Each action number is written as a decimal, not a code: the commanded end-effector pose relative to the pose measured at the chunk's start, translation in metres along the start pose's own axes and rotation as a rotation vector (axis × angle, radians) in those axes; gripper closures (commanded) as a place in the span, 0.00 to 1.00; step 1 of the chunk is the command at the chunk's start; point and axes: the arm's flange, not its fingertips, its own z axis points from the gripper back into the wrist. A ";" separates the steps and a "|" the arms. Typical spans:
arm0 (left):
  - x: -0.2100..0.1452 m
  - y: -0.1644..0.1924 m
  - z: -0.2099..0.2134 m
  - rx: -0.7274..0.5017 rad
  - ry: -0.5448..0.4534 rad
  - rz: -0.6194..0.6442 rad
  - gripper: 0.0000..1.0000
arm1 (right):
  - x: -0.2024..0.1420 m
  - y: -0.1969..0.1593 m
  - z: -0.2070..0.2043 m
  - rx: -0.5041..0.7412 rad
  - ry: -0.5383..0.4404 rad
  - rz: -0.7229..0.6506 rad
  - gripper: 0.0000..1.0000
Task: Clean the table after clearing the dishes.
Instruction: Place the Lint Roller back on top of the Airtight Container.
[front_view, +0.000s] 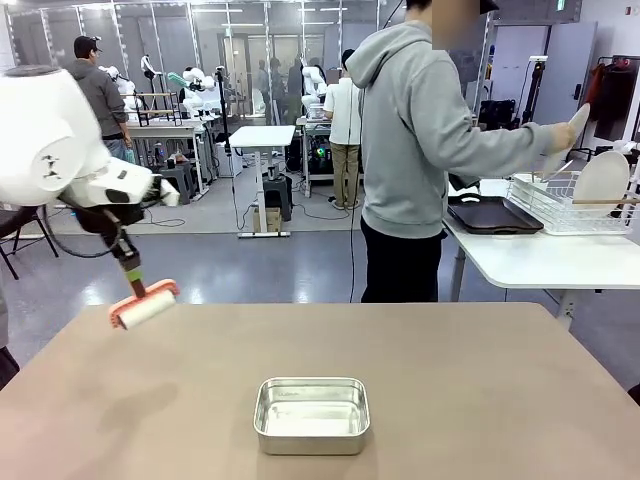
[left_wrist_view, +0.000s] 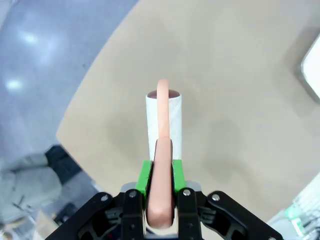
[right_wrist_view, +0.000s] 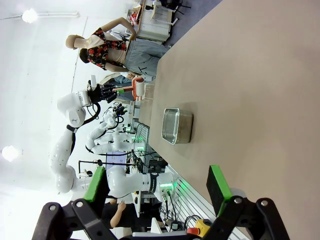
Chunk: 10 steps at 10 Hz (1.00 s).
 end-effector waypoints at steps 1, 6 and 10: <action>0.025 -0.041 0.010 -0.017 -0.027 -0.236 0.79 | -0.001 0.003 0.001 0.002 -0.002 0.004 0.00; 0.107 -0.156 0.044 -0.116 0.005 -0.490 0.79 | -0.001 0.003 0.001 0.002 -0.002 0.004 0.00; 0.091 -0.147 0.027 -0.065 -0.018 -0.481 0.79 | -0.001 0.003 0.001 0.002 -0.002 0.004 0.00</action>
